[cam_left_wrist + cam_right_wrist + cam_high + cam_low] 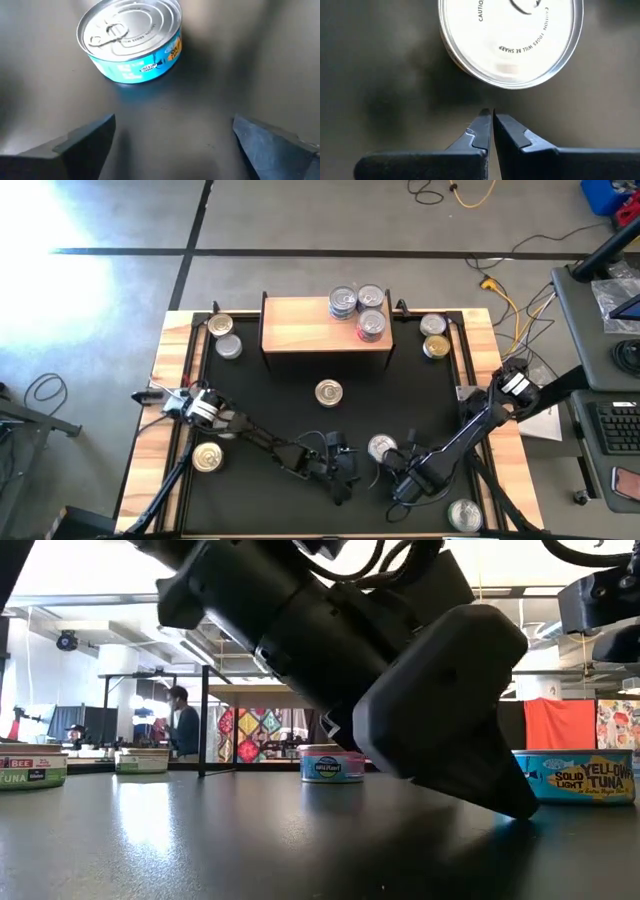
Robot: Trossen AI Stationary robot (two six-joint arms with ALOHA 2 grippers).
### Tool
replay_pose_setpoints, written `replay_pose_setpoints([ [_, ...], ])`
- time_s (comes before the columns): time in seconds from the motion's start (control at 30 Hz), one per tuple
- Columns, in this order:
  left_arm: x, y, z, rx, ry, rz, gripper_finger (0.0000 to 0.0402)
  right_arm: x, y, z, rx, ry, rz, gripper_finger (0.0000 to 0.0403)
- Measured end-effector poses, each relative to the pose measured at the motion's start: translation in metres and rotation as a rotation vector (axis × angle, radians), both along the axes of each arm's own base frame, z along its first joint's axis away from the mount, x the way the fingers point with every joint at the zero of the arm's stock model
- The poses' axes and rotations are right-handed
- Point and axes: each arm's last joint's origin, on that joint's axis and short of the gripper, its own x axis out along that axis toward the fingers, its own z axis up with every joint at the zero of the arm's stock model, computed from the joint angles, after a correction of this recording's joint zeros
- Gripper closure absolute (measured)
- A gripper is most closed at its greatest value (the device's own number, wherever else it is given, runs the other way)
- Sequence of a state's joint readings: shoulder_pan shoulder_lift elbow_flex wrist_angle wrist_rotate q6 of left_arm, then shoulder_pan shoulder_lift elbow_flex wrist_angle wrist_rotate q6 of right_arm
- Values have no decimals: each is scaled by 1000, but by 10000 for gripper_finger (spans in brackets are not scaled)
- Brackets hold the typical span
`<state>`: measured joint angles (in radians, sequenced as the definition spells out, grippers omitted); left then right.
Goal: Stack canned seafood by type on shelf
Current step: Put the yellow blue tuna can on the shelf
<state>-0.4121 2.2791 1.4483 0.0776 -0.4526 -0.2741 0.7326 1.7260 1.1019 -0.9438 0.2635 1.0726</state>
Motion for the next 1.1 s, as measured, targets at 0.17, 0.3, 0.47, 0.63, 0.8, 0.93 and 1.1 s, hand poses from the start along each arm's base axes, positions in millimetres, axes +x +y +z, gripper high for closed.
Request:
replay_pose_setpoints([
  [0.17,6,14,-1,-70,9,-34,13,-2,-2,-1,-20,30,40,390],
  [0.3,10,26,-3,-85,-38,-58,5,-5,-5,-1,-52,52,44,390],
  [0.47,12,41,-9,-110,-104,-80,2,-3,-7,-1,-88,28,60,390],
  [0.63,11,53,-14,-125,-135,-52,2,1,-11,-2,-93,23,58,390],
  [0.8,8,57,-20,-129,-171,-67,2,5,-18,-3,-108,23,44,390],
  [0.93,11,56,-26,-115,-175,-69,2,8,-24,-3,-110,27,27,390],
  [1.1,19,54,-34,-116,-209,-60,2,15,-25,-4,-81,-8,38,390],
])
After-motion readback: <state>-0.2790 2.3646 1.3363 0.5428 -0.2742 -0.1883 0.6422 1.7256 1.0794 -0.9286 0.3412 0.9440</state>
